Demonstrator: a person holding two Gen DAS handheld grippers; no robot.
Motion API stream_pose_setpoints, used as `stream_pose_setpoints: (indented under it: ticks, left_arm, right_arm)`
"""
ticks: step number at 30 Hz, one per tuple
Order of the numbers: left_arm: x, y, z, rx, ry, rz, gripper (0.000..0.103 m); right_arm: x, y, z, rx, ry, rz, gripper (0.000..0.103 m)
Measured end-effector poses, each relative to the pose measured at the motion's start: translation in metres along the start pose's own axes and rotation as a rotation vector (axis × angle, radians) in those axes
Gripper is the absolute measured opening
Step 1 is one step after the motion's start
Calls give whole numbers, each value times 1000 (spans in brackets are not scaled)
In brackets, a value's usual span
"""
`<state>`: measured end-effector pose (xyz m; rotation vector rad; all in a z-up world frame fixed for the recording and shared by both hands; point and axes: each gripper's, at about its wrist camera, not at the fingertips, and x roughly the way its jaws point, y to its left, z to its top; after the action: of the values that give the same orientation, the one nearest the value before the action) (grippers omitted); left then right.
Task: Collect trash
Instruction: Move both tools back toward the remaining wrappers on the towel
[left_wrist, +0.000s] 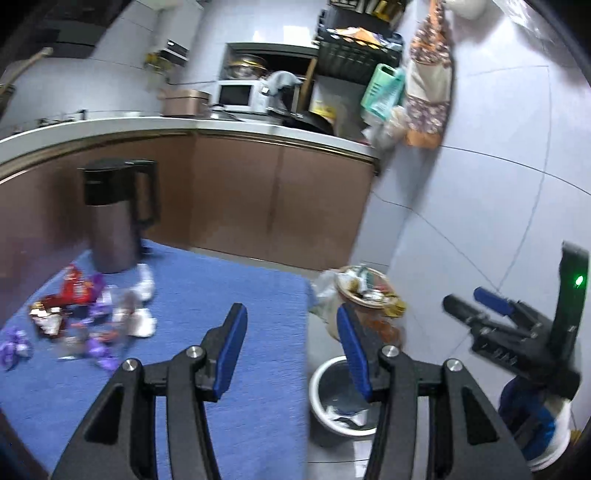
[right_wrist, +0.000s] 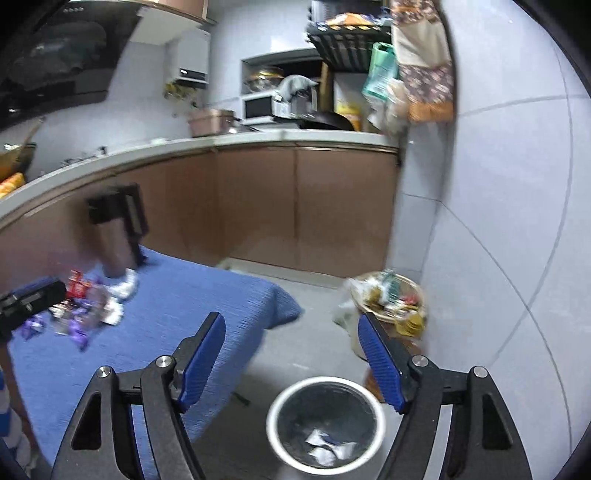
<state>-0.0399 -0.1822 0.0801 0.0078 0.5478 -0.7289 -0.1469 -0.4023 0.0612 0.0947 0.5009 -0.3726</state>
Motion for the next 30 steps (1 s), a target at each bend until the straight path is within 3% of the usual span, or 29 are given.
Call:
stream_pose_setpoints:
  ticks: [7,13,21,30]
  left_arm:
    - [-55,57,-12,5,-43,128,49]
    - [-92,108,-24,-47,-77,242,54]
    - [-111,146,-35,-72,-95,399,58]
    - [-105,164,-49,-99,-63,454,60]
  right_arm:
    - [-20,51,17,-10,-47,140,73]
    - [-29,87,29,-51,-73,204,73]
    - [-20,121,30,-74,-70,260,74]
    - [7,140,13,-76,8,285,76]
